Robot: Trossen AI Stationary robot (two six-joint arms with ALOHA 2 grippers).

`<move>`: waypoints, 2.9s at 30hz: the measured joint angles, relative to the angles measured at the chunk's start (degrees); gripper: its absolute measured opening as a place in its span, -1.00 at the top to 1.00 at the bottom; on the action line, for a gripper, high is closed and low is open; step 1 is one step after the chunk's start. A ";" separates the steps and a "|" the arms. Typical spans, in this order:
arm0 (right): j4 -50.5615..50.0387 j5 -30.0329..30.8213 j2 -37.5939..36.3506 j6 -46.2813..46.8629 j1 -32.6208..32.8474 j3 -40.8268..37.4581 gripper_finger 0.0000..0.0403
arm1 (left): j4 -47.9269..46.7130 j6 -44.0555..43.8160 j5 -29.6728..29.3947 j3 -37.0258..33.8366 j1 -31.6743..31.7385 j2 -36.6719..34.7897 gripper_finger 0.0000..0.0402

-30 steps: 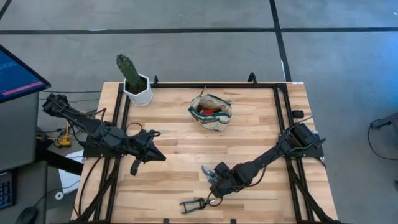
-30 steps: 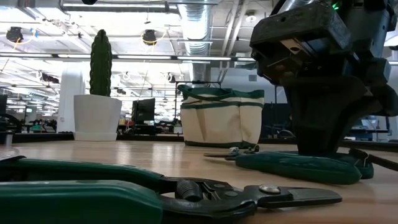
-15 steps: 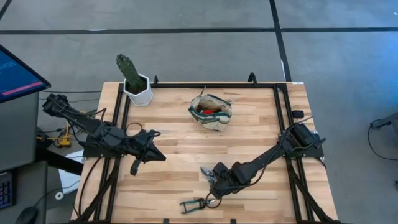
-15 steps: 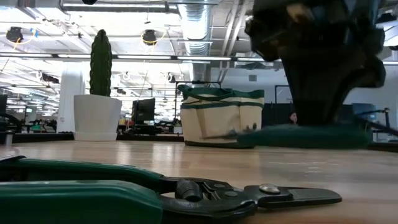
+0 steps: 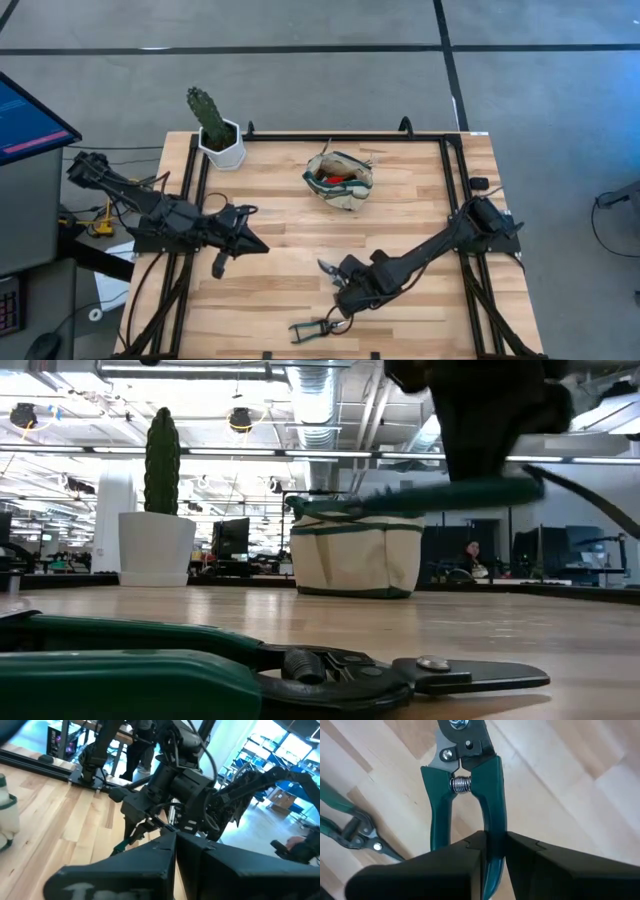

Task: Pick & Place Garden tools in Gardening bag
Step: Put the shear scissor into the side pocket of the gardening bag

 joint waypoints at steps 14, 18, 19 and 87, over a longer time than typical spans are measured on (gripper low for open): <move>-16.38 7.60 -0.02 -10.21 -4.20 17.86 0.81 | 0.21 0.07 -1.40 0.00 0.14 0.00 0.99; -24.12 11.48 -0.02 -11.43 -5.16 24.32 0.81 | 0.16 -1.37 -7.38 0.00 0.14 0.00 0.99; -26.28 12.33 -0.02 -11.49 -5.32 25.94 0.81 | 0.15 -1.64 -8.72 0.00 0.20 0.00 0.99; -28.04 9.13 -7.82 -70.88 -23.93 30.62 0.81 | 27.22 -26.99 24.74 0.06 37.04 22.13 -0.20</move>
